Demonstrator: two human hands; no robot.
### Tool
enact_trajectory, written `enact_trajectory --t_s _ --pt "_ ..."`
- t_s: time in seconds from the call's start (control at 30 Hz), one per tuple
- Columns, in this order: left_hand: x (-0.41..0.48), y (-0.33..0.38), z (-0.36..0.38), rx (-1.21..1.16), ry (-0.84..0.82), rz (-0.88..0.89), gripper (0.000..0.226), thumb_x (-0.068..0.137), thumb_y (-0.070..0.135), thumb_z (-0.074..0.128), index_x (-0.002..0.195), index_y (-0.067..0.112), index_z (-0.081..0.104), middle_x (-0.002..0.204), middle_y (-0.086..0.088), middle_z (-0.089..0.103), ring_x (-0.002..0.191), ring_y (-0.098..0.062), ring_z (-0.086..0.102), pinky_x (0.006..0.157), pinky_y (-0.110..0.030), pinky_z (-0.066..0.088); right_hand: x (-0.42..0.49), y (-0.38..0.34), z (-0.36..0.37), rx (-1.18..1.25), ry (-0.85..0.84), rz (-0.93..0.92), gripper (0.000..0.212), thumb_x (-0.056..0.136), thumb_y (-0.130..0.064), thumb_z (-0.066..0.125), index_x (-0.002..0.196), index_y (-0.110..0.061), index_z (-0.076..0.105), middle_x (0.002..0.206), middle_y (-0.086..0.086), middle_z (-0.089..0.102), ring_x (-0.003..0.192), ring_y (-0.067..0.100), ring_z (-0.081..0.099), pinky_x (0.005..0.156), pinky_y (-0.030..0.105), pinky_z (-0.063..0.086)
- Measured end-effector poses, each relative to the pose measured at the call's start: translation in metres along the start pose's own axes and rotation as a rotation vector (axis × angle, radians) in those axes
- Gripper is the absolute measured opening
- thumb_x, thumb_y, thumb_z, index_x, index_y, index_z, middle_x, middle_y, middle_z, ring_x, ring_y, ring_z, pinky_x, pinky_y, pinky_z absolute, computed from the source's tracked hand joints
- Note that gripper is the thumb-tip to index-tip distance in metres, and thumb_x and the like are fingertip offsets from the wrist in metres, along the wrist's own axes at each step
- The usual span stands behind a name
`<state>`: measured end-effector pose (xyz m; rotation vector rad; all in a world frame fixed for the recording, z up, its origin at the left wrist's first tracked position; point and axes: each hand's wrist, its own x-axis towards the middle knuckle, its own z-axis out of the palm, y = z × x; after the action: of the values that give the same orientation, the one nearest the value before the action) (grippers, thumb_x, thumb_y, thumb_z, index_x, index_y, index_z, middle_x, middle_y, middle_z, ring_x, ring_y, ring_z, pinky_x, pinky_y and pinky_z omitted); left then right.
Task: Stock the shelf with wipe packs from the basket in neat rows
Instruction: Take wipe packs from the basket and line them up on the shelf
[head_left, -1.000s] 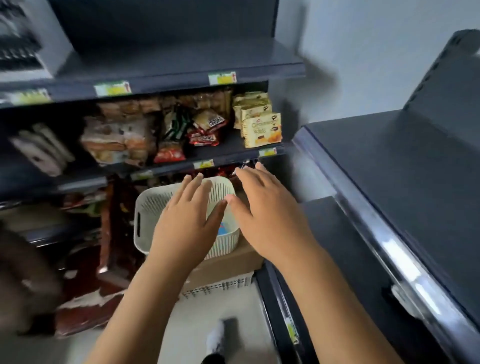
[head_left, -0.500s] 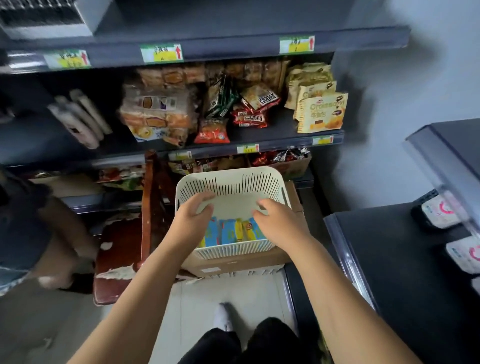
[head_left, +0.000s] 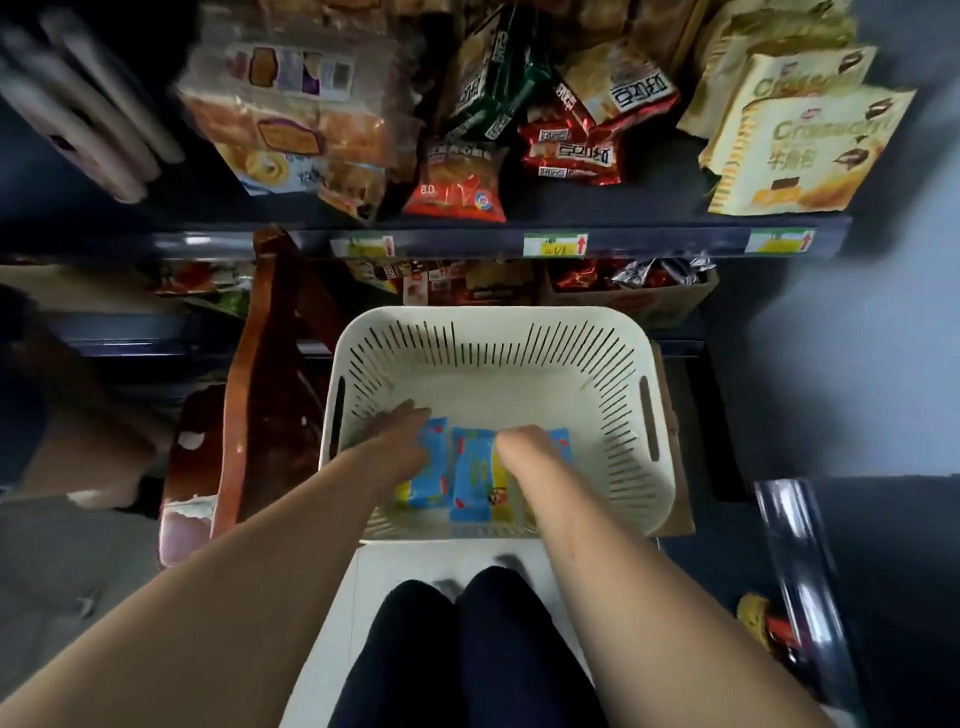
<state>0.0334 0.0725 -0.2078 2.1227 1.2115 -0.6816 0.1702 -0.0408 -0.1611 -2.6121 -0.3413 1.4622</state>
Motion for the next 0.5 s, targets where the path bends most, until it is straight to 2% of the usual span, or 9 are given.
enact_trajectory --t_s 0.03,0.07,0.13,0.2,0.27,0.4,0.5 --pt "0.010 -0.001 0.003 0.076 -0.068 0.028 0.069 0.097 0.013 0.052 0.160 0.025 0.026 0.169 0.000 0.018 0.153 -0.028 0.022 0.124 -0.039 0.022 0.014 -0.001 0.009 -0.050 -0.007 -0.007 0.031 0.102 -0.015 0.049 0.124 -0.003 0.067 0.132 0.013 0.068 0.122 0.028 0.063 0.087 0.031 0.049" --pt "0.020 -0.001 0.005 0.131 -0.111 0.053 0.075 0.097 0.011 0.052 0.162 0.027 0.018 0.169 0.002 0.015 0.154 -0.028 0.018 0.125 -0.042 0.020 0.028 -0.001 0.016 -0.066 0.014 -0.020 0.030 0.100 -0.016 0.052 0.122 -0.005 0.068 0.130 0.013 0.069 0.121 0.029 0.064 0.083 0.031 0.049" --pt "0.035 -0.001 0.010 0.189 -0.102 0.081 0.070 0.093 0.011 0.058 0.156 0.021 0.029 0.159 -0.006 0.032 0.144 -0.033 0.037 0.116 -0.047 0.036 0.046 -0.003 0.026 -0.147 0.147 -0.092 0.032 0.094 -0.015 0.059 0.125 -0.008 0.066 0.132 0.013 0.064 0.124 0.032 0.061 0.088 0.035 0.051" --pt "0.042 -0.001 0.014 0.256 -0.029 0.097 0.052 0.088 0.012 0.062 0.137 0.015 0.045 0.136 -0.011 0.044 0.125 -0.036 0.052 0.100 -0.048 0.048 0.059 -0.009 0.032 -0.354 0.237 -0.238 0.040 0.092 -0.016 0.062 0.132 -0.013 0.059 0.135 0.012 0.053 0.127 0.033 0.053 0.096 0.042 0.050" --pt "0.043 -0.003 0.017 0.308 0.025 0.091 0.040 0.090 0.016 0.062 0.128 0.014 0.049 0.127 -0.012 0.048 0.117 -0.035 0.055 0.093 -0.047 0.051 0.066 -0.020 0.036 -0.565 0.166 -0.378 0.045 0.092 -0.021 0.061 0.136 -0.016 0.057 0.136 0.010 0.051 0.127 0.031 0.050 0.099 0.041 0.047" --pt "0.041 0.003 0.006 0.357 -0.047 0.041 0.031 0.086 0.025 0.070 0.116 0.017 0.064 0.115 -0.008 0.063 0.108 -0.030 0.062 0.083 -0.040 0.050 0.073 -0.026 0.033 -0.692 0.065 -0.381 0.042 0.093 -0.027 0.061 0.133 -0.016 0.058 0.133 0.010 0.060 0.124 0.030 0.054 0.098 0.039 0.046" --pt "0.039 0.008 -0.007 0.384 -0.119 0.030 0.016 0.086 0.025 0.070 0.101 0.019 0.068 0.101 -0.005 0.066 0.101 -0.029 0.065 0.087 -0.042 0.053 0.074 -0.019 0.032 -0.761 0.046 -0.410 0.050 0.091 -0.024 0.063 0.139 -0.014 0.053 0.137 0.013 0.054 0.128 0.033 0.047 0.101 0.043 0.045"
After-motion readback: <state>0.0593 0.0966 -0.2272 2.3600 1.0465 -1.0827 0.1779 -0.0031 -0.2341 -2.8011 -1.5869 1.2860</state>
